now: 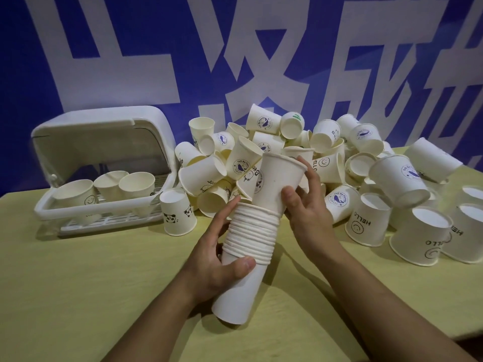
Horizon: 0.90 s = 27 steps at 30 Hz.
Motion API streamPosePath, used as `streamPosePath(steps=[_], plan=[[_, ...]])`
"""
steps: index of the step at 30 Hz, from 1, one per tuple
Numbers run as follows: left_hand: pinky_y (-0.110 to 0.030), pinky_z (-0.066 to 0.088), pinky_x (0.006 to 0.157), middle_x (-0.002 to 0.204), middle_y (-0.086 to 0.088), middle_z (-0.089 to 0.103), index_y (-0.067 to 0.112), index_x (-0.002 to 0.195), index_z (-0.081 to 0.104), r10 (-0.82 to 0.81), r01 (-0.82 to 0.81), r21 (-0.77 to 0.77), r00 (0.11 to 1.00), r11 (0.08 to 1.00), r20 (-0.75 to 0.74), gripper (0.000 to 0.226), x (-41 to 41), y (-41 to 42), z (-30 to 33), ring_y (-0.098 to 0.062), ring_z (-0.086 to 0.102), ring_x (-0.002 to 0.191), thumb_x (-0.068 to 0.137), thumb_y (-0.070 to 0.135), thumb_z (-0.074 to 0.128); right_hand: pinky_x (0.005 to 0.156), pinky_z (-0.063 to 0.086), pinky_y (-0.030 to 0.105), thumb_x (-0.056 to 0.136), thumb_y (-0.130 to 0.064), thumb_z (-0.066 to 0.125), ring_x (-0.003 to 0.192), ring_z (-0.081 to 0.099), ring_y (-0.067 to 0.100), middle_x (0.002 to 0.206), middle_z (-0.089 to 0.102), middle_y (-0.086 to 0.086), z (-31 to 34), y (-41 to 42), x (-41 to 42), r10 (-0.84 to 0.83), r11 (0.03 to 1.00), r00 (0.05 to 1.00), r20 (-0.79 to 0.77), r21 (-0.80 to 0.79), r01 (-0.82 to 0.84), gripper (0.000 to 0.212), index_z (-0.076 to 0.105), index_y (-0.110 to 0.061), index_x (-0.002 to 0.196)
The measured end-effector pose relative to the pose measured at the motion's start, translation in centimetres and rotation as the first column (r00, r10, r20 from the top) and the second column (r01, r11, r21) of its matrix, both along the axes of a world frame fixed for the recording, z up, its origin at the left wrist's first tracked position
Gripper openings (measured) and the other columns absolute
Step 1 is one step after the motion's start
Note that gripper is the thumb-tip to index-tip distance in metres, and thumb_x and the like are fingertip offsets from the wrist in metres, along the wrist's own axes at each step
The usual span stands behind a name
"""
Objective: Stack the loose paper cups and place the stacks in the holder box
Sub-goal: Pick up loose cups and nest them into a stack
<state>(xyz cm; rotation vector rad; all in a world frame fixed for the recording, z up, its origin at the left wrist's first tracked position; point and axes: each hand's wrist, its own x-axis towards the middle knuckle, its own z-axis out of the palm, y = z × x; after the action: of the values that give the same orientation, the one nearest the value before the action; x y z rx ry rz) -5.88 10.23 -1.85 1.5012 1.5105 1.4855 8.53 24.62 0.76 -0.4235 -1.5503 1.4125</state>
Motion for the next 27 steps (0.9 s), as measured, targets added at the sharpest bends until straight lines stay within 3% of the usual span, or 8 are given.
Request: streamPosePath(steps=[4, 7, 12, 15, 19, 22, 25, 27], plan=[[-0.037, 0.056, 0.095, 0.136, 0.008, 0.06, 0.062, 0.146, 0.03, 0.015, -0.015, 0.018, 1.0, 1.0, 0.01, 0.099, 0.0, 0.2, -0.3, -0.017, 0.065, 0.119, 0.061, 0.045, 0.079, 0.083, 0.056, 0.03, 0.087, -0.053, 0.055, 0.103, 0.069, 0.014, 0.114, 0.071, 0.001, -0.5, -0.6, -0.2, 0.07, 0.992, 0.99, 0.121, 0.093, -0.081, 0.057, 0.047, -0.034, 0.14], [-0.025, 0.054, 0.092, 0.13, 0.01, 0.062, 0.068, 0.146, 0.018, 0.102, -0.102, 0.055, 0.995, 0.993, 0.003, 0.108, -0.1, 0.2, -0.3, -0.012, 0.064, 0.118, 0.059, 0.049, 0.078, 0.089, 0.054, 0.045, 0.093, -0.056, 0.041, 0.108, 0.066, 0.02, 0.119, 0.07, -0.002, -1.3, -0.7, -0.5, 0.146, 0.976, 0.957, 0.25, 0.121, -0.18, 0.053, 0.063, -0.026, 0.131], [-0.018, 0.052, 0.09, 0.145, 0.0, 0.051, 0.075, 0.141, 0.019, 0.125, -0.127, 0.107, 0.992, 0.986, 0.022, 0.102, -0.1, 0.2, 0.0, -0.011, 0.061, 0.123, 0.062, 0.048, 0.078, 0.079, 0.051, 0.023, 0.091, -0.058, 0.05, 0.102, 0.063, 0.011, 0.118, 0.067, -0.011, -1.5, -0.8, -0.6, 0.123, 0.97, 0.947, 0.296, 0.165, -0.178, 0.047, 0.06, -0.035, 0.131], [-0.02, 0.053, 0.091, 0.146, 0.0, 0.05, 0.074, 0.141, 0.017, 0.115, -0.116, 0.092, 0.993, 0.989, 0.022, 0.104, -0.1, 0.2, 0.0, -0.009, 0.061, 0.122, 0.061, 0.048, 0.079, 0.08, 0.052, 0.029, 0.088, -0.058, 0.056, 0.103, 0.062, 0.016, 0.12, 0.066, -0.009, -1.7, -0.5, -0.7, 0.08, 0.973, 0.956, 0.283, 0.186, -0.136, 0.042, 0.063, -0.04, 0.126], [-0.038, 0.055, 0.098, 0.141, -0.001, 0.054, 0.071, 0.145, 0.007, 0.095, -0.096, 0.024, 0.995, 0.995, 0.031, 0.12, -0.3, 0.1, -0.4, -0.014, 0.063, 0.121, 0.056, 0.049, 0.085, 0.083, 0.054, 0.042, 0.087, -0.059, 0.057, 0.099, 0.061, 0.015, 0.118, 0.065, -0.007, -1.9, -0.1, -0.8, 0.059, 0.967, 0.953, 0.298, 0.219, -0.128, 0.038, 0.065, -0.048, 0.123], [-0.035, 0.058, 0.091, 0.139, -0.004, 0.054, 0.066, 0.145, 0.017, 0.105, -0.105, 0.011, 0.994, 0.994, 0.036, 0.115, -0.3, 0.2, -0.4, -0.016, 0.065, 0.117, 0.054, 0.047, 0.085, 0.081, 0.052, 0.035, 0.086, -0.06, 0.058, 0.096, 0.06, 0.013, 0.117, 0.064, -0.007, -2.0, 0.0, -0.9, 0.067, 0.965, 0.953, 0.296, 0.224, -0.137, 0.039, 0.063, -0.051, 0.124], [-0.042, 0.058, 0.094, 0.139, -0.006, 0.054, 0.064, 0.141, 0.026, 0.133, -0.134, 0.03, 0.99, 0.99, 0.04, 0.108, -0.6, 0.2, -0.4, -0.023, 0.063, 0.121, 0.053, 0.046, 0.086, 0.078, 0.051, 0.026, 0.086, -0.06, 0.058, 0.097, 0.061, 0.014, 0.116, 0.063, -0.011, -2.4, -0.2, -0.9, 0.078, 0.973, 0.959, 0.273, 0.188, -0.133, 0.048, 0.057, -0.048, 0.133], [-0.038, 0.059, 0.092, 0.14, -0.003, 0.053, 0.066, 0.136, 0.03, 0.162, -0.166, 0.067, 0.985, 0.984, 0.062, 0.103, -0.9, 0.1, -0.2, -0.023, 0.062, 0.121, 0.053, 0.043, 0.086, 0.075, 0.052, 0.026, 0.089, -0.059, 0.054, 0.095, 0.06, 0.014, 0.112, 0.062, -0.009, -2.5, -0.2, -0.7, 0.056, 0.981, 0.965, 0.255, 0.168, -0.101, 0.046, 0.055, -0.046, 0.134]])
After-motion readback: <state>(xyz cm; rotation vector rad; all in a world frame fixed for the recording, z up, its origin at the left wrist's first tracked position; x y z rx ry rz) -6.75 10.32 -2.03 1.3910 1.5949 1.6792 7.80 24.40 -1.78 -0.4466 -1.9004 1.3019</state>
